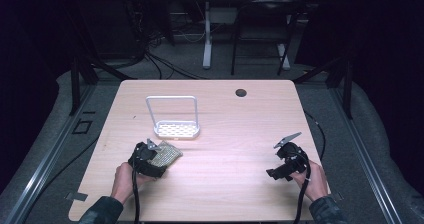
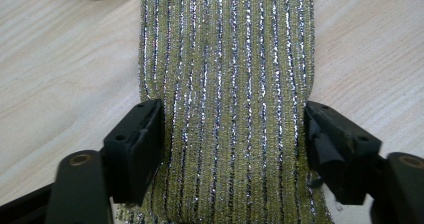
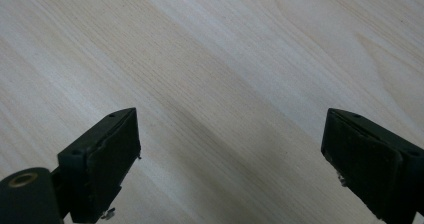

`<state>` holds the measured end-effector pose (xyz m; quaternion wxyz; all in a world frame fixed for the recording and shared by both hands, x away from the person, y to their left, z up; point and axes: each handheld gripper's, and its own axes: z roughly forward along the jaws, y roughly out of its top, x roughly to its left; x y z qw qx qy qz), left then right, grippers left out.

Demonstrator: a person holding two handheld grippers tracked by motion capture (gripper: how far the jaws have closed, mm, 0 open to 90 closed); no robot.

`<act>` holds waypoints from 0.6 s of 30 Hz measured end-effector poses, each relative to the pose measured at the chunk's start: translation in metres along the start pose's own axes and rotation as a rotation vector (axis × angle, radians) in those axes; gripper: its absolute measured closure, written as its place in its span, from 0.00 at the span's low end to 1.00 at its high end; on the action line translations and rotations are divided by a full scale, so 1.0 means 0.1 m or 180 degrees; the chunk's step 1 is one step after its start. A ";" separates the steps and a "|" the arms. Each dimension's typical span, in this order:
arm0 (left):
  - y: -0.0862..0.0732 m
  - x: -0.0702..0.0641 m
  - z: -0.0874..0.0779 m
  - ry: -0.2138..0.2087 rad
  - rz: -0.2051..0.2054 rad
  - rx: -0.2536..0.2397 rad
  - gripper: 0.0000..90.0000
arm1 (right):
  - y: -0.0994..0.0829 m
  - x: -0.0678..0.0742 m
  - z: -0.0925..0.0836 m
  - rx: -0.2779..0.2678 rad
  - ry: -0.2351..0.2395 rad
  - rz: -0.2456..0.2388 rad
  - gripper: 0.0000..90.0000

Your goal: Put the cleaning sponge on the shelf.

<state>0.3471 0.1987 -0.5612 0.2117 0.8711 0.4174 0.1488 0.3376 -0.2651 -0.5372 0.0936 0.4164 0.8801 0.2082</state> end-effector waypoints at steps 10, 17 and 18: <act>0.00 0.00 -0.03 0.0137 0.0065 -0.0053 0.44 | 0.00 0.00 0.00 -0.0031 0.0011 0.0039 0.09; 0.00 0.00 -0.05 0.0156 0.0083 -0.0075 0.47 | -0.01 -0.01 0.00 -0.0013 0.0004 0.0021 0.09; 0.00 0.00 -0.06 0.0160 0.0084 -0.0085 0.47 | -0.01 -0.01 0.00 -0.0014 0.0004 0.0020 0.09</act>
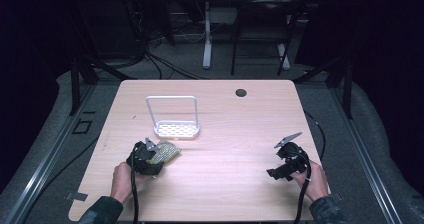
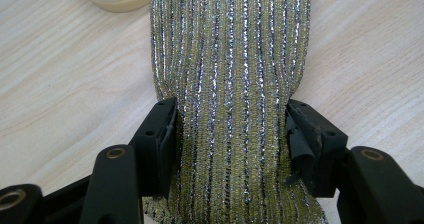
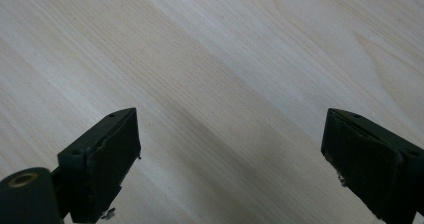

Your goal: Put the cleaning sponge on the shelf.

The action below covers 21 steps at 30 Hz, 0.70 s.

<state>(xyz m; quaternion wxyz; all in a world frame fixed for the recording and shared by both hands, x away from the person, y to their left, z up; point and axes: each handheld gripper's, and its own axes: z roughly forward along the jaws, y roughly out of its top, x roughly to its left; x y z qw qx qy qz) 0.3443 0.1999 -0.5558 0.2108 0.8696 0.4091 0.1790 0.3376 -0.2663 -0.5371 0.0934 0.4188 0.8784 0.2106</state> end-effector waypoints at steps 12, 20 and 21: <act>0.02 0.00 -0.12 0.0043 -0.0011 -0.0147 0.47 | 0.00 0.00 0.01 0.0012 0.0008 0.0014 0.09; 0.06 -0.03 -0.17 0.0074 0.0014 -0.0222 0.47 | 0.00 0.00 0.00 0.0010 0.0012 0.0011 0.09; 0.06 -0.02 -0.18 0.0065 0.0010 -0.0217 0.47 | 0.00 0.00 0.00 0.0010 0.0011 0.0011 0.09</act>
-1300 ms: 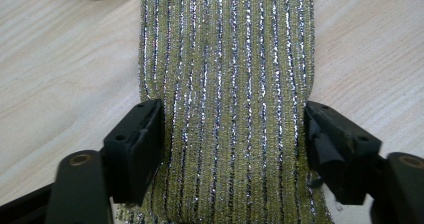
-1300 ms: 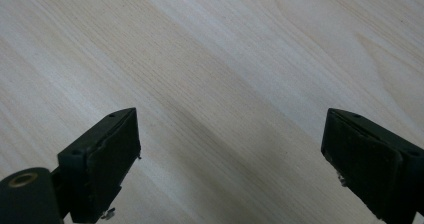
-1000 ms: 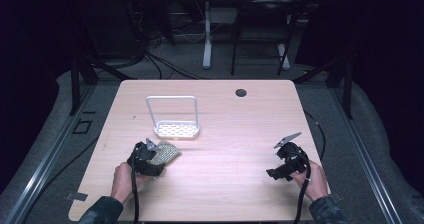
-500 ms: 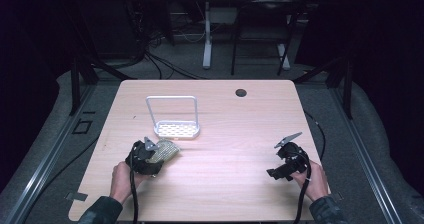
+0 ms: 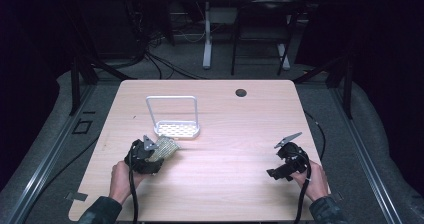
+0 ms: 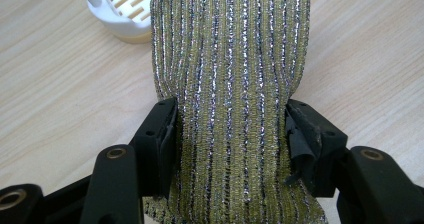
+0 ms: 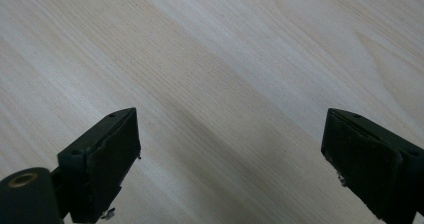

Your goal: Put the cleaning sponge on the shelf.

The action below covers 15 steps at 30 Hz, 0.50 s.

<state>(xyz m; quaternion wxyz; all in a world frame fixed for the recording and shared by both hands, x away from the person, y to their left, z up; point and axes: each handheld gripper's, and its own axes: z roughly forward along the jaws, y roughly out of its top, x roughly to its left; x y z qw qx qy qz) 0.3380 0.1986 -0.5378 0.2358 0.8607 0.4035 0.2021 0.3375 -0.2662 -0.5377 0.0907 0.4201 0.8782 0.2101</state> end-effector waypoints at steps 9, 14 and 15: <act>0.03 0.00 -0.03 0.0023 -0.0010 -0.0071 0.47 | 0.00 0.00 0.01 0.0000 -0.0002 -0.0004 0.09; 0.05 0.00 -0.03 0.0048 0.0016 -0.0124 0.47 | 0.00 0.01 0.02 0.0010 0.0005 0.0002 0.09; 0.06 0.00 -0.03 0.0047 0.0018 -0.0133 0.47 | 0.00 0.01 0.02 0.0015 0.0002 -0.0003 0.09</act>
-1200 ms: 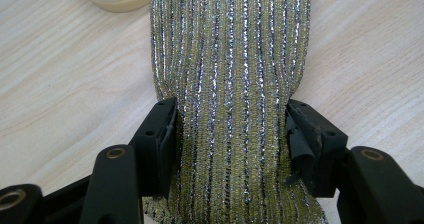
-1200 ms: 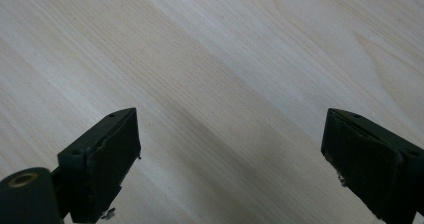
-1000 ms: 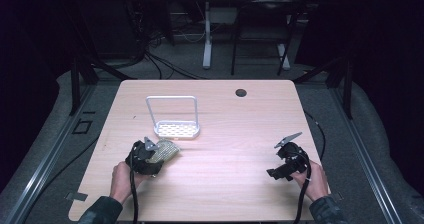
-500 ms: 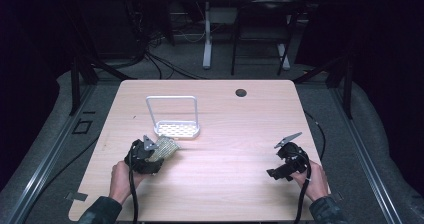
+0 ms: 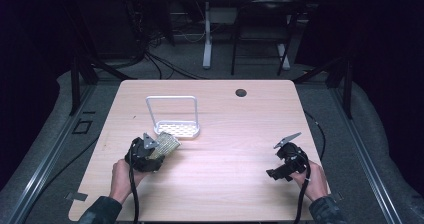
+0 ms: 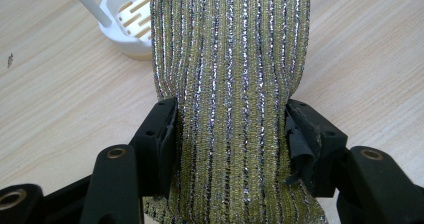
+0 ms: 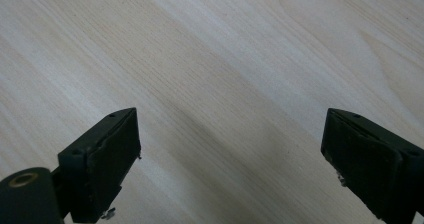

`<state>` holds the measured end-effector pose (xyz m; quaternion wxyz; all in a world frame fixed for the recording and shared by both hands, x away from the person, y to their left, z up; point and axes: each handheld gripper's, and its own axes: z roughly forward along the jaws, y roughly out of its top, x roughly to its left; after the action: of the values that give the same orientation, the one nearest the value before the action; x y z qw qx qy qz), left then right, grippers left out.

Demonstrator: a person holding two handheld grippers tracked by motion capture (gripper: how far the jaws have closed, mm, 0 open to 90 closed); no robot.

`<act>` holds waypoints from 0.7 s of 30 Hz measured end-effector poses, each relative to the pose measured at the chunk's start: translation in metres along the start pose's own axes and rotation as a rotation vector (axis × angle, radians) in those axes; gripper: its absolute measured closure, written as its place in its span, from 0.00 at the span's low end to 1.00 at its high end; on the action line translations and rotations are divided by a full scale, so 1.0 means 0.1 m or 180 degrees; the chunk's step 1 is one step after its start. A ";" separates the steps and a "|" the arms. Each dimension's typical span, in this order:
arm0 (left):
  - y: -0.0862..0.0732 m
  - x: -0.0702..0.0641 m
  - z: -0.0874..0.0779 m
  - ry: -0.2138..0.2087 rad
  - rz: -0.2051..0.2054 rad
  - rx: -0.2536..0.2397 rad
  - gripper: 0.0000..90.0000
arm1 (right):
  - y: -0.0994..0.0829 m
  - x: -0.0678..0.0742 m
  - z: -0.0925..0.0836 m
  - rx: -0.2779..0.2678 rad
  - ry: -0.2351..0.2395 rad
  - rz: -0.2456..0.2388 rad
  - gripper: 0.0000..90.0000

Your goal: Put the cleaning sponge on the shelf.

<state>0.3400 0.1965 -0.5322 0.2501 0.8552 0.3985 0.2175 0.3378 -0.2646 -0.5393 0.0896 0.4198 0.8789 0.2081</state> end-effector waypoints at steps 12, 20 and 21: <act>0.09 0.02 0.04 0.0047 0.0054 -0.0073 0.47 | 0.01 0.01 0.01 0.0017 0.0029 -0.0003 0.09; 0.19 0.04 0.07 0.0051 0.0021 -0.0145 0.47 | 0.00 0.01 0.02 0.0019 0.0017 0.0003 0.09; 0.20 0.04 0.09 0.0062 -0.0001 -0.0164 0.47 | 0.00 0.00 0.02 0.0016 0.0016 -0.0007 0.09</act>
<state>0.3591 0.1864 -0.5260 0.2682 0.8462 0.3953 0.2361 0.3384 -0.2637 -0.5405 0.0865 0.4184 0.8801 0.2068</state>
